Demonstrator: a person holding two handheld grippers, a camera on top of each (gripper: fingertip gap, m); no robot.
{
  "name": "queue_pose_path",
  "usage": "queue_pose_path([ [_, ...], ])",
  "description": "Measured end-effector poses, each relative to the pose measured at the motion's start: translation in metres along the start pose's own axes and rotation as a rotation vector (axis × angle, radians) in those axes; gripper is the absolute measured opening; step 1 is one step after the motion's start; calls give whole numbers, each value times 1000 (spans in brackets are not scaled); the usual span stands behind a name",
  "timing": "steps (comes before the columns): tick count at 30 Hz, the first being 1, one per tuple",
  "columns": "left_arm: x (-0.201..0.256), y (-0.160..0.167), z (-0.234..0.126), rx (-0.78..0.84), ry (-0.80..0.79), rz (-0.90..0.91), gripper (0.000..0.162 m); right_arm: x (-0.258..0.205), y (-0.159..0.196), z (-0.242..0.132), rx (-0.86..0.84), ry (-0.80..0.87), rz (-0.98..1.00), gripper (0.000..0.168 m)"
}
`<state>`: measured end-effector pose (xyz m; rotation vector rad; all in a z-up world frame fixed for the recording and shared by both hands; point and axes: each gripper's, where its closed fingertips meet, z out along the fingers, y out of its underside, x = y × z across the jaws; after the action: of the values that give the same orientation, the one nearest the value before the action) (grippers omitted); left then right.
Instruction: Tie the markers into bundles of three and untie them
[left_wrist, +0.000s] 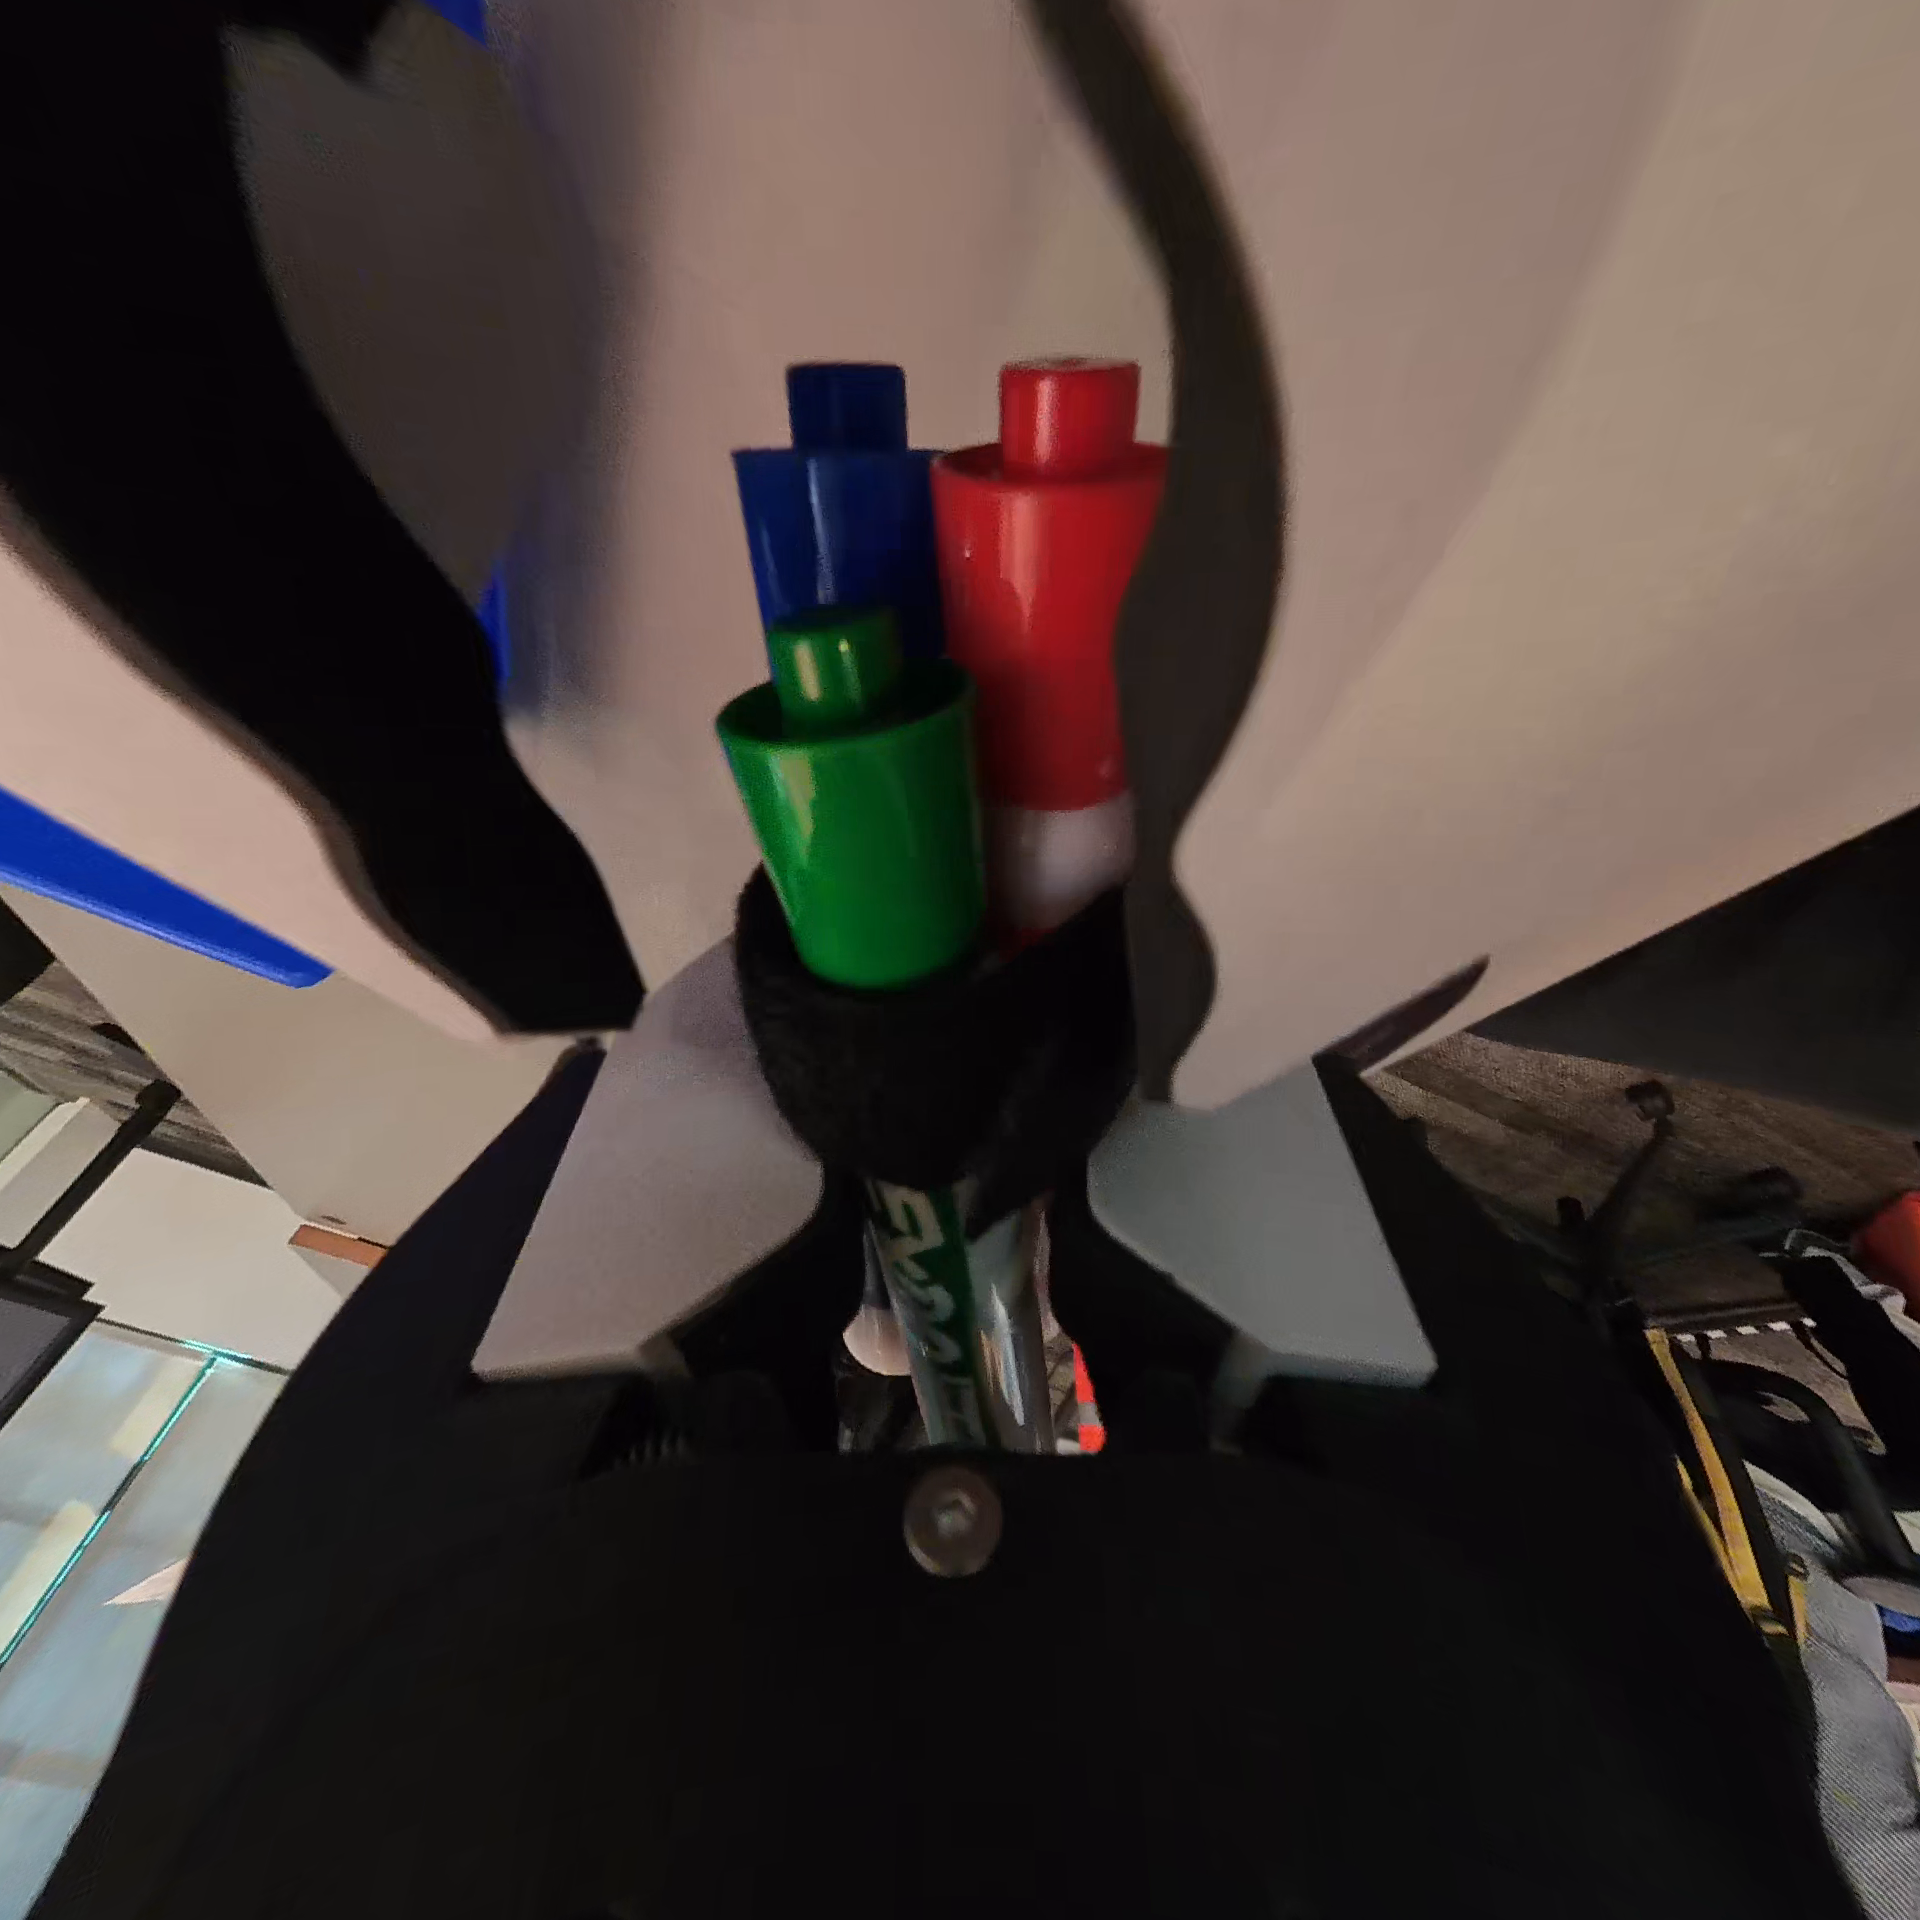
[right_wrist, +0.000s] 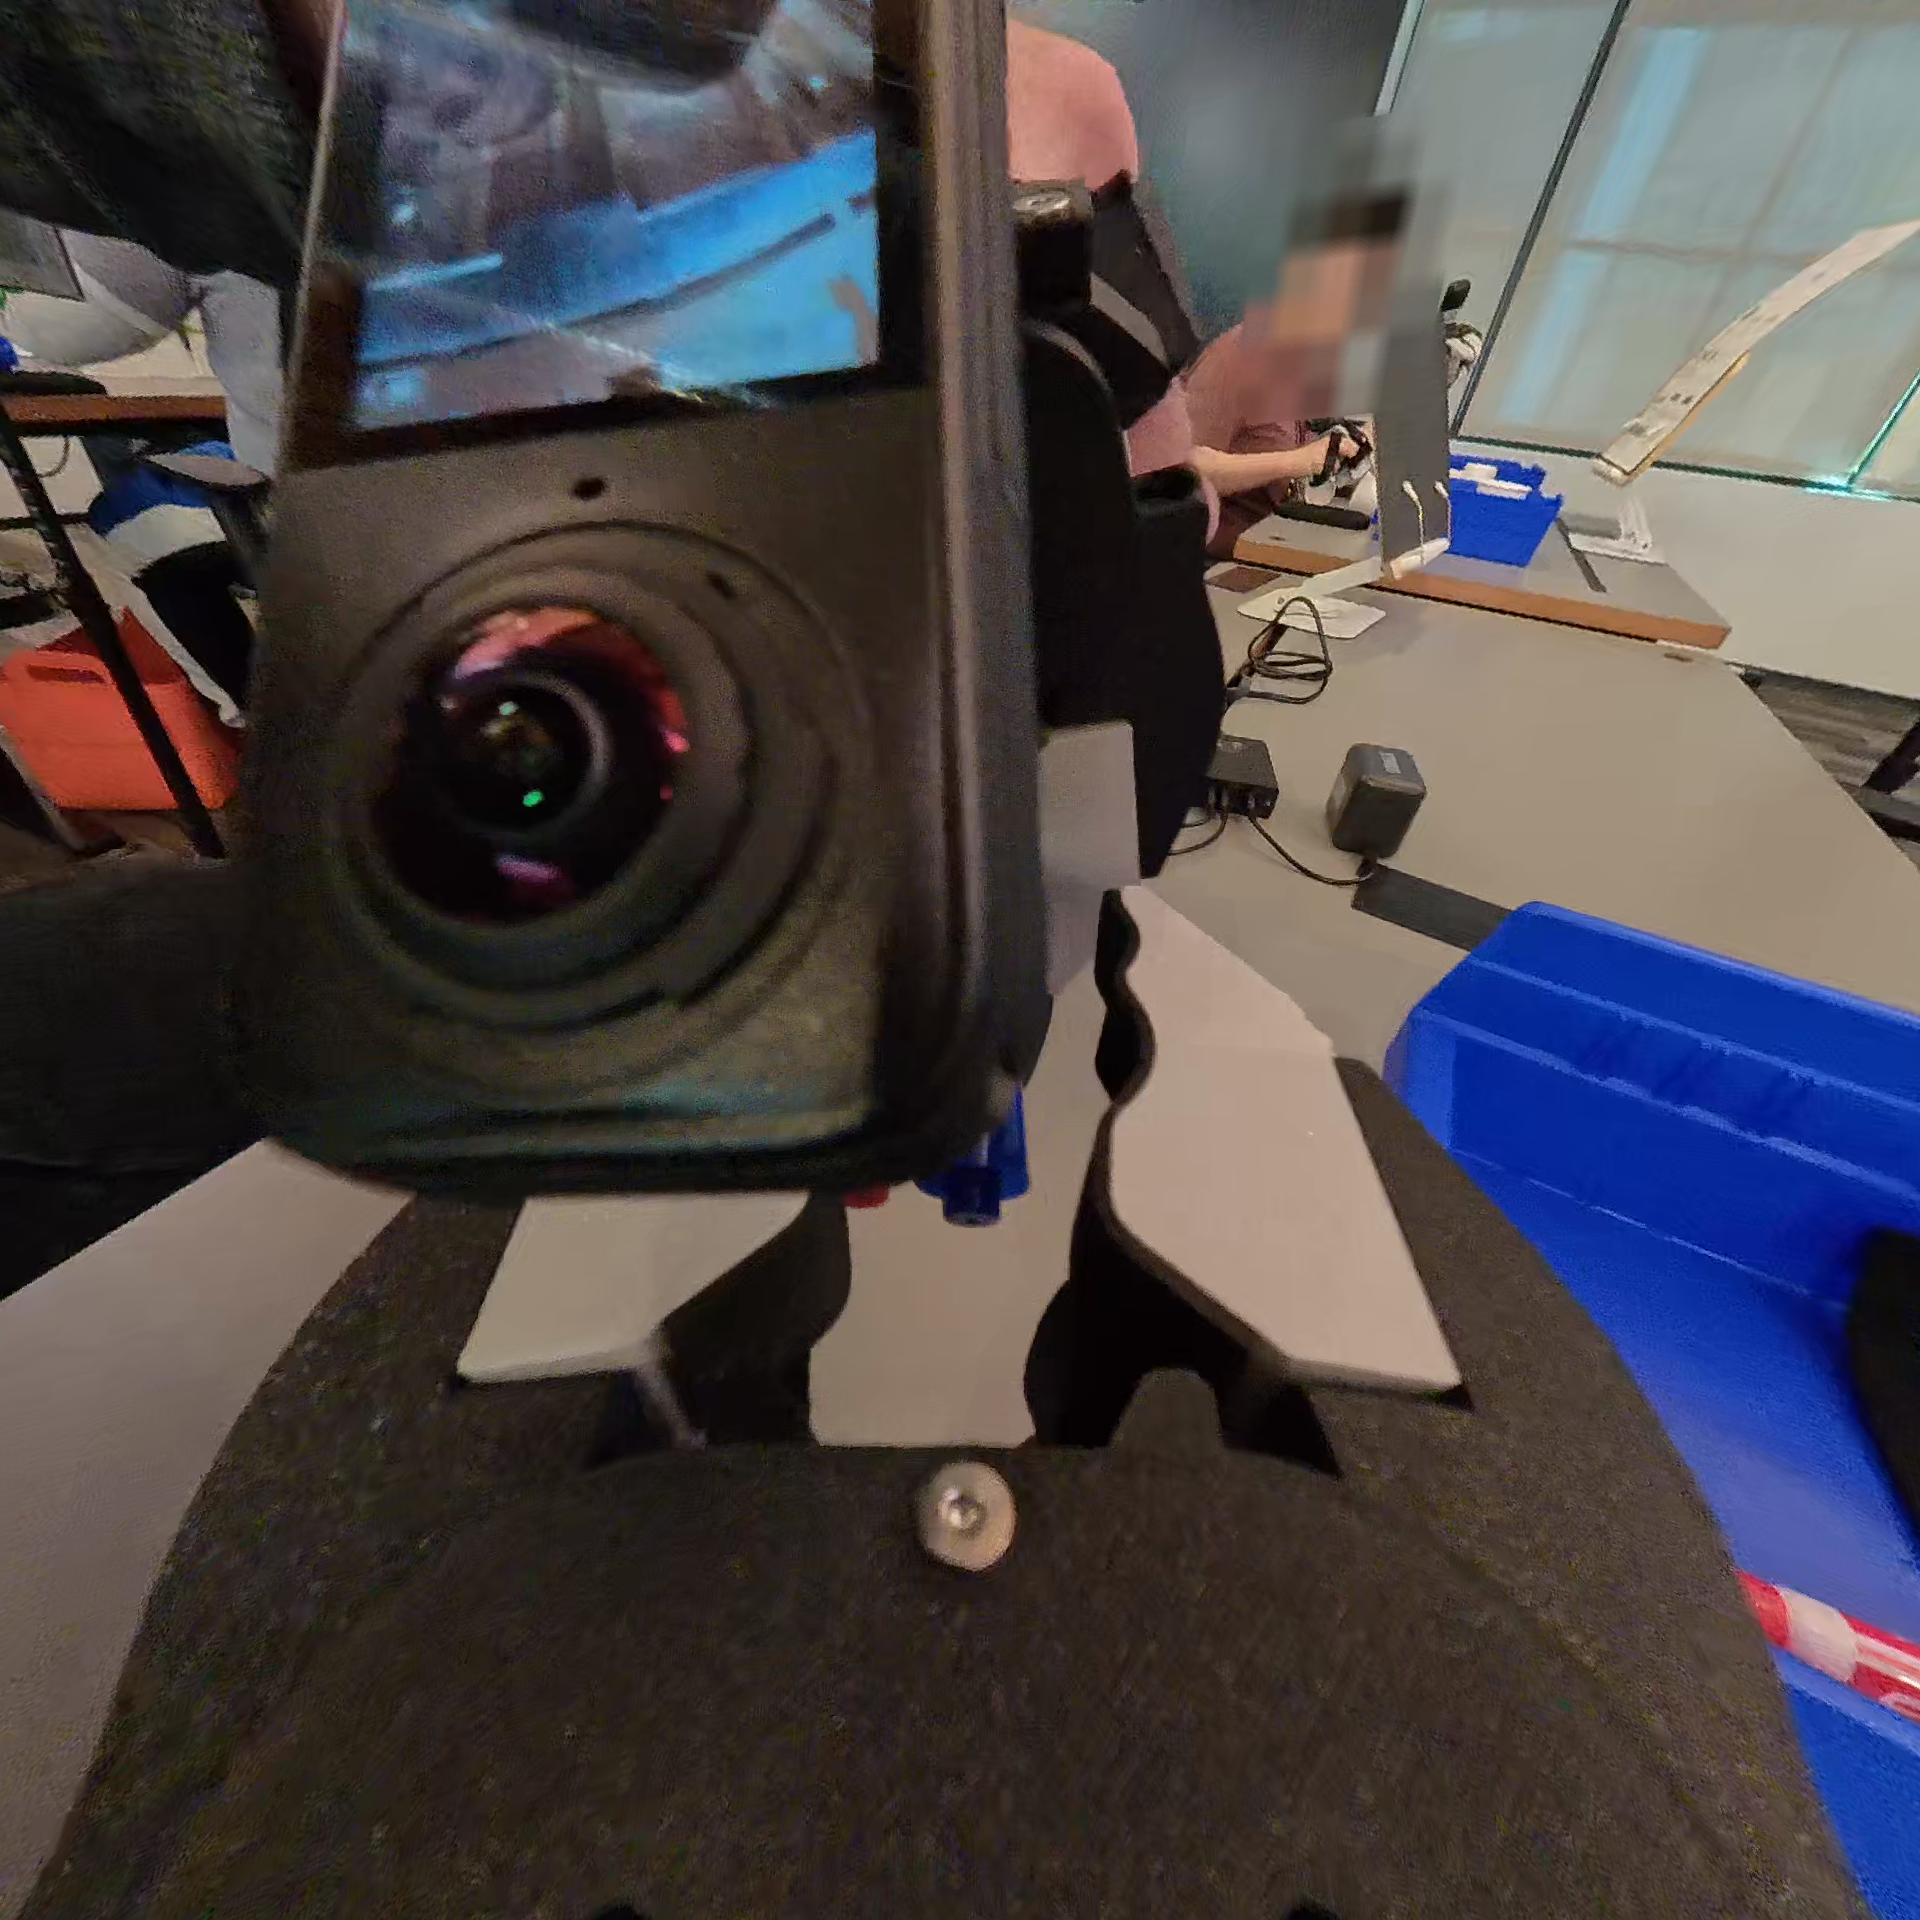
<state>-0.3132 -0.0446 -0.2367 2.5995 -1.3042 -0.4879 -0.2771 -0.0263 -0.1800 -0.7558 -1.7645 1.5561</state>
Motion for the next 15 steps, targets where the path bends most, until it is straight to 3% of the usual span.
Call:
queue_pose_path([
  [1, 0, 2, 0, -3, 10, -4, 42, 0, -1, -2, 9, -4, -14, 49],
  [7, 3, 6, -5, 47, 103, -34, 42, 5, -6, -12, 26, -23, -21, 33],
  [13, 2, 6, -7, 55, 113, -39, 42, 6, -6, -13, 25, -39, 8, 28],
  [15, 2, 3, -7, 65, 108, -40, 42, 5, -6, -13, 23, -48, 15, 19],
])
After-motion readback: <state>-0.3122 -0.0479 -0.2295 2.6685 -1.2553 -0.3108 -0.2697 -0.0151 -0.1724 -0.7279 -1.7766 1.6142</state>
